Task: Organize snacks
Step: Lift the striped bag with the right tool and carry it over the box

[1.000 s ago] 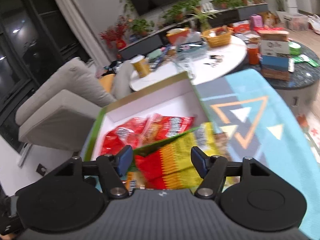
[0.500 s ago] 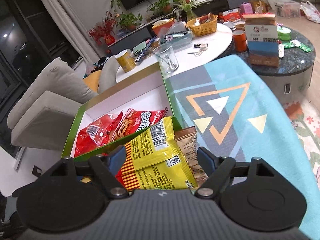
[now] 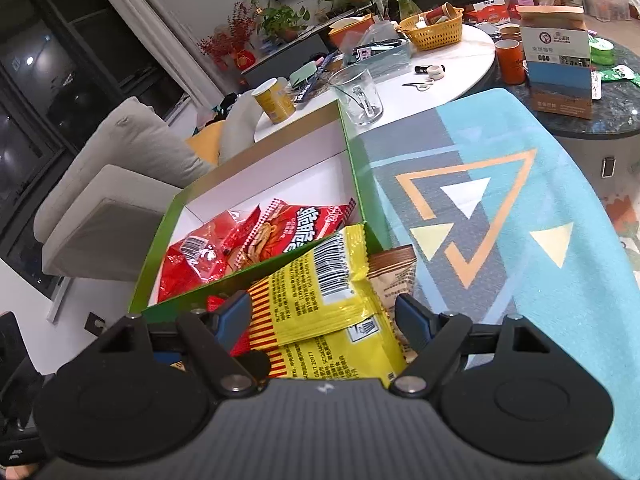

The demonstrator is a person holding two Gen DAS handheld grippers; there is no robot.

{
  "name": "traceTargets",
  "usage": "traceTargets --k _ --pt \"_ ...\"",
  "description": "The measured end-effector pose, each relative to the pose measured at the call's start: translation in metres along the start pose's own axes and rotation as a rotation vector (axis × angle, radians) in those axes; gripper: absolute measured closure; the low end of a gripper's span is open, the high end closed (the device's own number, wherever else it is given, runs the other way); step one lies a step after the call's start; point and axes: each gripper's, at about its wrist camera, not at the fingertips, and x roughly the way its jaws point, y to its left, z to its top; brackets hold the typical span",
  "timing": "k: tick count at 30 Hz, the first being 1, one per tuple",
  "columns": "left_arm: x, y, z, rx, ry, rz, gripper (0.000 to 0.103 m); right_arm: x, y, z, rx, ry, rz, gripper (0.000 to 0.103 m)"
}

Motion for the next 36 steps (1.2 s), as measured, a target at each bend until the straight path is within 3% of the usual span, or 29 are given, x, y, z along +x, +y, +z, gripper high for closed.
traceTargets --k 5,16,23,28,36 --pt "0.002 0.001 0.002 -0.008 0.01 -0.019 0.033 0.008 0.003 0.0 -0.059 0.059 0.021 0.037" --pt "0.005 0.003 0.003 -0.006 0.016 -0.039 0.033 0.018 -0.005 0.009 -0.103 0.101 0.024 0.037" --pt "0.003 -0.002 0.002 0.03 -0.006 -0.078 0.042 0.018 0.001 0.005 -0.137 0.11 0.064 0.037" --pt "-0.008 -0.011 0.002 0.079 -0.038 -0.053 0.045 0.008 0.012 0.002 -0.155 0.084 0.058 0.038" --pt "-0.047 -0.017 0.01 0.098 -0.151 -0.036 0.046 -0.036 0.043 0.002 -0.212 -0.059 0.03 0.038"
